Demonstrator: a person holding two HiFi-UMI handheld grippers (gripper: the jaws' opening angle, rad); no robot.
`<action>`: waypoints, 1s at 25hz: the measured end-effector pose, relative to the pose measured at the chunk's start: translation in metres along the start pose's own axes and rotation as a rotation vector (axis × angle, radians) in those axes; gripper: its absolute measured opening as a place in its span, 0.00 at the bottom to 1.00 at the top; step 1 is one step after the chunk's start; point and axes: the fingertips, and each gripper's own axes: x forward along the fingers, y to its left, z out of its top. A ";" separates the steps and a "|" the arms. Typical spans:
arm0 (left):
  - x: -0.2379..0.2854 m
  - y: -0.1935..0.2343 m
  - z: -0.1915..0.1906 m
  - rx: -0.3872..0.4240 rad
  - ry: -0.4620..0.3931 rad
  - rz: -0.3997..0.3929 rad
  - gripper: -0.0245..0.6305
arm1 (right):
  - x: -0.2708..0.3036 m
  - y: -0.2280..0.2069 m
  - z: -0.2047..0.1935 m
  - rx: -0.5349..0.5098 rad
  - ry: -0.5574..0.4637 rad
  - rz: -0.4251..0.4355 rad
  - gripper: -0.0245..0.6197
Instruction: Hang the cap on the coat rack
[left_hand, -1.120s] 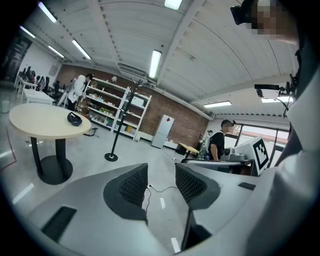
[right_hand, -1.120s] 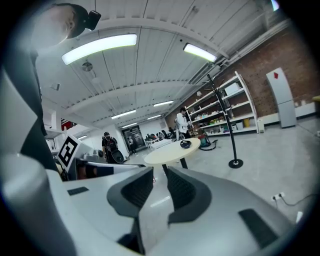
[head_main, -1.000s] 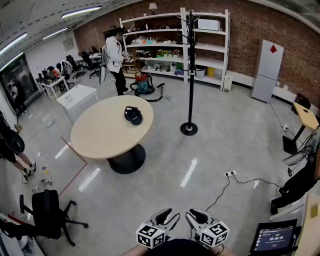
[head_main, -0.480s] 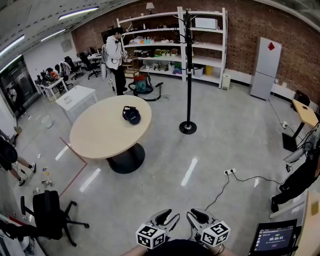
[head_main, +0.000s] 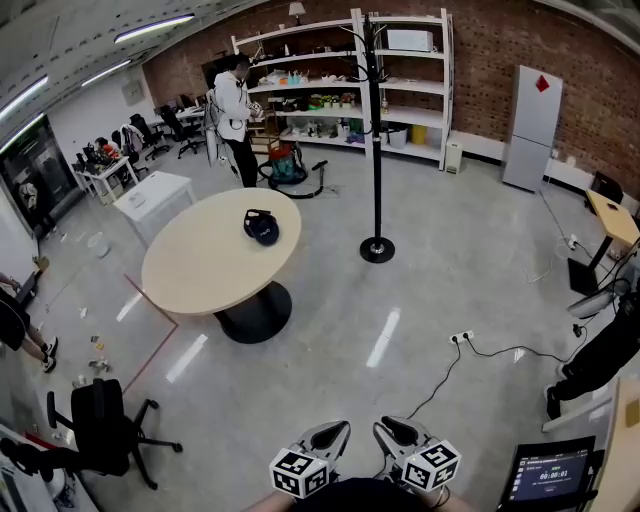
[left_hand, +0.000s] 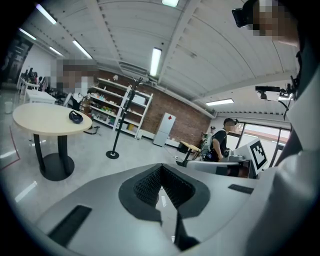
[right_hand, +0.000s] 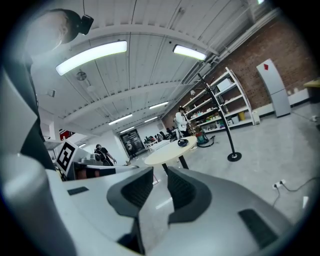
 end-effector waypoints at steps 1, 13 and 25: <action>0.004 -0.007 0.001 0.005 0.002 -0.001 0.04 | -0.005 -0.003 0.003 0.001 0.000 0.002 0.18; 0.004 -0.032 -0.024 0.007 0.017 0.071 0.04 | -0.032 -0.010 -0.015 0.025 0.006 0.078 0.04; 0.024 -0.017 -0.027 -0.018 0.035 0.089 0.04 | -0.015 -0.028 -0.017 0.030 0.038 0.097 0.04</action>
